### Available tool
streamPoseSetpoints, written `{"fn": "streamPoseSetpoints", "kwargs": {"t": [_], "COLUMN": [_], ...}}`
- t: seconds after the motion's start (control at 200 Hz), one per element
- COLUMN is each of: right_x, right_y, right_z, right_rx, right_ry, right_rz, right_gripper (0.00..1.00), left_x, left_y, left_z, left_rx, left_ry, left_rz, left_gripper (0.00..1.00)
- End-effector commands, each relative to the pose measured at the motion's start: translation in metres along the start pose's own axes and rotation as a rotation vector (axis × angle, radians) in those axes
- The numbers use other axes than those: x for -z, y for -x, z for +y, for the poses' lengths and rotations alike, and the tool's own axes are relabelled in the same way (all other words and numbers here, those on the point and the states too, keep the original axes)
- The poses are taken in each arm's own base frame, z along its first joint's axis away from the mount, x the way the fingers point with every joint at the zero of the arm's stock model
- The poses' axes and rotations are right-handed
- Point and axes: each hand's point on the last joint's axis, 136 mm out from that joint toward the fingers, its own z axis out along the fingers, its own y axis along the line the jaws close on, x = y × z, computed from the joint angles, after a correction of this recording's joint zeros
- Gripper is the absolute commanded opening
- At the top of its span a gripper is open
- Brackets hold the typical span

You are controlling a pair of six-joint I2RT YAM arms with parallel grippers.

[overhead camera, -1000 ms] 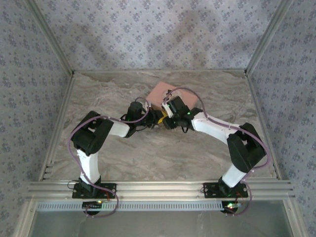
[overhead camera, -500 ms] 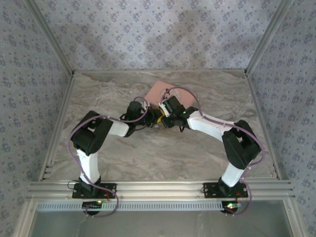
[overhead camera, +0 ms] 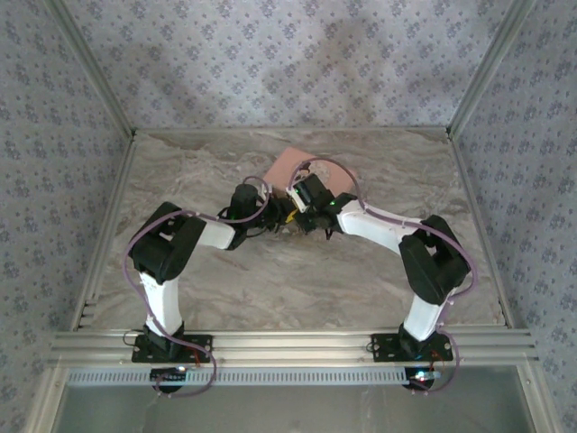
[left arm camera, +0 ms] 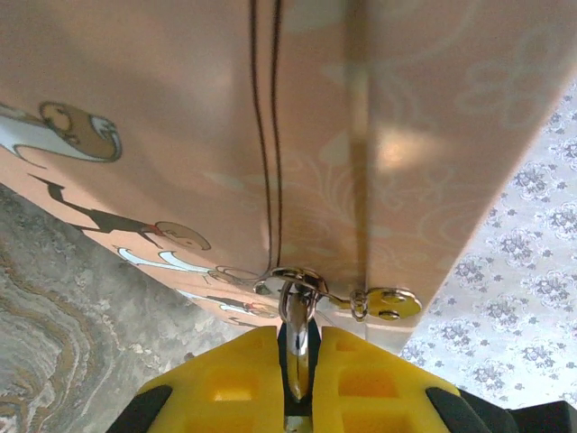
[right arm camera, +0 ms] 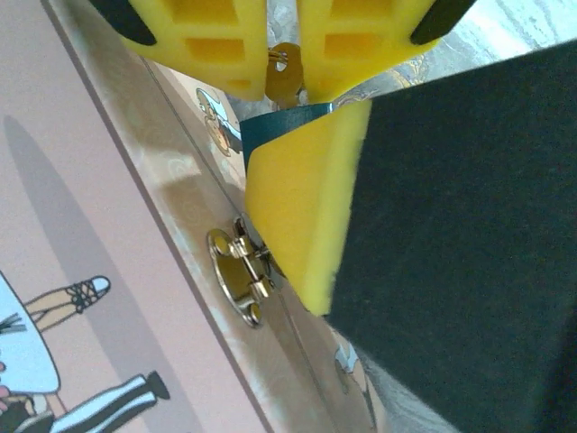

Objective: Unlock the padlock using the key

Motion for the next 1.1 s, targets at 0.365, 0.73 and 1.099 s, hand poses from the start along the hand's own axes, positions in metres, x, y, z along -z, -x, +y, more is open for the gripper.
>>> {"fn": "streamPoseSetpoints", "kwargs": {"t": [0.365, 0.73, 1.099], "right_x": [0.005, 0.038, 0.022], "right_y": [-0.002, 0.012, 0.01], "right_z": [0.005, -0.004, -0.002], "right_rx": [-0.164, -0.227, -0.209], "right_ry": [0.217, 0.227, 0.205], "right_rz": [-0.006, -0.098, -0.07], "right_gripper": [0.29, 0.41, 0.43], "left_x": [0.002, 0.002, 0.002], "left_y": [-0.007, -0.007, -0.006], "left_z": [-0.032, -0.025, -0.026], "left_rx": [-0.072, -0.063, -0.058], "left_ry": [-0.109, -0.103, -0.11], "left_rz": [0.049, 0.05, 0.048], "left_gripper": [0.0, 0.0, 0.0]}}
